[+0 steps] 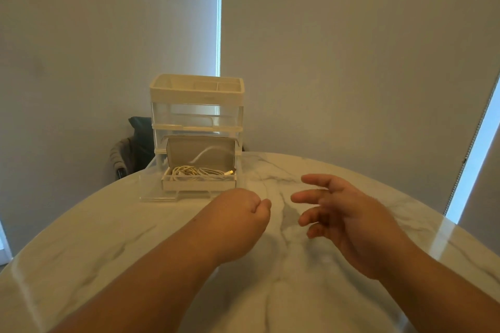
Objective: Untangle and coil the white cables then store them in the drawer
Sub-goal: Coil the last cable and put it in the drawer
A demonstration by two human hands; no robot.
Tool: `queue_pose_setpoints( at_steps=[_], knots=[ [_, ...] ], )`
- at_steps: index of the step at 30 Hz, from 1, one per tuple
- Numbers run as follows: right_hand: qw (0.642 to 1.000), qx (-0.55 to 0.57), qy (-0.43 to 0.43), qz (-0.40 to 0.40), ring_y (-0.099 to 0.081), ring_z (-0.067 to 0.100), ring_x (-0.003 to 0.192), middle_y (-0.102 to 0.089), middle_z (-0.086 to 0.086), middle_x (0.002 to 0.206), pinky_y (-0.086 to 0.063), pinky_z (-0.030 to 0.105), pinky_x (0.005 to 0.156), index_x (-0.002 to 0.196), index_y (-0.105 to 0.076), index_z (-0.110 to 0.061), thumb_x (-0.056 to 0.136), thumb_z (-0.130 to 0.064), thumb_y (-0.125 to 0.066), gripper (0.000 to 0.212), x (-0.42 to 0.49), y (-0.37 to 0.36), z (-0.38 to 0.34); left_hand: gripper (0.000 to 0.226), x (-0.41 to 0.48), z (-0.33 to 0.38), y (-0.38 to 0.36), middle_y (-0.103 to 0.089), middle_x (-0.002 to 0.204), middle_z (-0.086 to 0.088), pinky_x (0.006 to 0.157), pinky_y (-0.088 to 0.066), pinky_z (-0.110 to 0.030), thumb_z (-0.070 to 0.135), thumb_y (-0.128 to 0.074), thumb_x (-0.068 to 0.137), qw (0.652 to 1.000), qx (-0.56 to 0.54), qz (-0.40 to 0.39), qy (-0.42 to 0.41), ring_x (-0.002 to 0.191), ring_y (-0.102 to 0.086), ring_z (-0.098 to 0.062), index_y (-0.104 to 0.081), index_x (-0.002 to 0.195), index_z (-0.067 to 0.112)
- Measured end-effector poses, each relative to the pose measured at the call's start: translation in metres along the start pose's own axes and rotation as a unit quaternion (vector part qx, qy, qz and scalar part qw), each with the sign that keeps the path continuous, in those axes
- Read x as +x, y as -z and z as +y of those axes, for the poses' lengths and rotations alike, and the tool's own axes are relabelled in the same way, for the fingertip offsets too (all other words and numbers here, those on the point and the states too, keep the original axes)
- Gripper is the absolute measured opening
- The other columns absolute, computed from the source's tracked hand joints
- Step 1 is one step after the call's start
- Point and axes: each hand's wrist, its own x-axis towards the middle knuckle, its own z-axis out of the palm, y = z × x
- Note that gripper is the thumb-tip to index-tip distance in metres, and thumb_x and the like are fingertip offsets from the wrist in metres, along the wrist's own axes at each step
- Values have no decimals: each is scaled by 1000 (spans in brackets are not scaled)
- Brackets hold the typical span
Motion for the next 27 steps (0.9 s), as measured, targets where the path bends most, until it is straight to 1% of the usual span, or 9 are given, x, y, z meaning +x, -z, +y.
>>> queue_pose_setpoints(
  at_steps=[2,6,12,15,18,20,21,23,27],
  knots=[
    [992,-126,23,1,-69,28,74,-76,8,96,-54,41,66,110,-70,-16,95,9,-42,40,-2,-5,6,49,0,1,-1,-64,84,-10,83,-50,-40,41,-33,102,1000,16,7,-14,82,-60,-24,-66,85,7],
    [959,-276,57,-38,-69,12,88,-74,-10,100,-57,29,73,104,-74,-32,94,4,-51,43,-7,-11,15,44,-3,3,0,-62,80,-4,80,-52,-39,40,-35,102,999,0,-24,-30,79,-59,-18,-67,85,15],
    [908,-405,106,-23,-53,-13,101,-58,-26,116,-43,12,84,119,-60,-51,99,-30,-55,30,-2,-4,16,43,-9,9,10,-57,65,-6,67,-55,-36,38,-46,99,958,-270,-87,-31,57,-53,-14,-65,65,20],
    [933,-342,115,7,-61,0,99,-68,-15,105,-49,29,93,100,-71,-41,101,-32,-52,21,2,-2,22,42,-13,15,18,-44,58,-11,60,-53,-32,33,-46,99,897,-428,-107,-26,51,-45,-20,-58,62,17],
    [979,-191,62,10,-68,26,95,-72,12,101,-53,48,97,98,-72,-16,104,-27,-47,28,6,-5,26,37,-17,21,26,-26,50,-2,53,-46,-29,34,-49,90,773,-615,-157,-22,43,-28,-15,-56,61,13],
    [997,-68,22,-11,-65,30,76,-66,25,89,-59,45,82,97,-66,-2,105,-22,-45,30,4,-13,27,33,-16,24,26,-24,48,3,52,-46,-29,34,-48,88,713,-685,-149,-23,41,-29,-12,-57,63,13],
    [999,-23,1,-25,-60,28,64,-59,22,77,-58,41,68,95,-64,-2,105,-20,-44,28,0,-18,27,31,-16,25,25,-25,47,4,53,-47,-30,32,-48,87,689,-711,-137,-22,41,-30,-12,-58,66,12],
    [997,12,-39,-60,-45,20,48,-46,8,66,-45,31,47,91,-62,-10,105,-21,-45,25,-7,-29,26,24,-15,26,24,-30,50,4,57,-47,-31,28,-48,86,660,-742,-112,-23,44,-33,-12,-58,74,9],
    [989,31,-116,-91,-28,14,46,-42,3,67,-22,21,45,89,-65,-20,102,-32,-45,27,-10,-35,23,20,-12,25,23,-41,56,2,60,-48,-31,23,-47,87,651,-754,-84,-21,48,-39,-12,-59,83,8]
  ],
)
